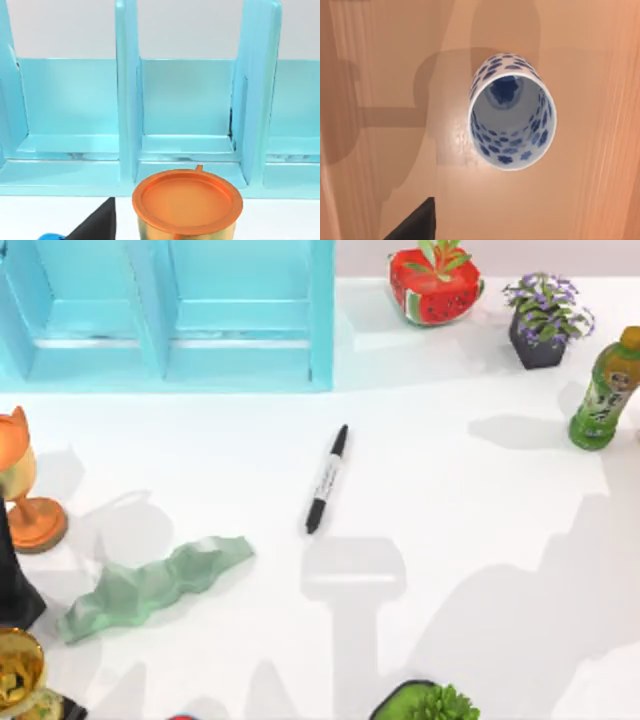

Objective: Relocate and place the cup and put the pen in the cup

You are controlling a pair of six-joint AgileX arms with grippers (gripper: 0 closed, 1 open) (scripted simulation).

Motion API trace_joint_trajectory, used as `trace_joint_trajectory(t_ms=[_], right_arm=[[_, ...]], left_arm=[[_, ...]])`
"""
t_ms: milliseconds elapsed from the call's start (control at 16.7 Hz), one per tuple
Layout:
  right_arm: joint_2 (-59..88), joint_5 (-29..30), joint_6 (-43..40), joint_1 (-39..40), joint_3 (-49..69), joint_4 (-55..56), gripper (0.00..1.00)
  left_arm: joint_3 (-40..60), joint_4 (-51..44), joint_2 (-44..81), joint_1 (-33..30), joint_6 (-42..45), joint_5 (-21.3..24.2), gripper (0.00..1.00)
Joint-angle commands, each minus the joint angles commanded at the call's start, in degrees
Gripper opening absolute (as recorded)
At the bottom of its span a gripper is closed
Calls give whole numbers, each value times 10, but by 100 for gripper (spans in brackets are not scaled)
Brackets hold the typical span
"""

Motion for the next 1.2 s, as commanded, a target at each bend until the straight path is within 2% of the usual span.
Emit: trace_joint_trajectory(t_ms=[360, 840, 1200], right_arm=[[1, 0, 1, 2, -11, 11, 100], [37, 0, 2, 2, -158, 199, 100], [42, 0, 2, 2, -174, 217, 100]], left_arm=[[0, 0, 0, 0, 0, 0, 100], [0, 0, 0, 0, 0, 0, 100], [0, 0, 0, 0, 0, 0, 100]])
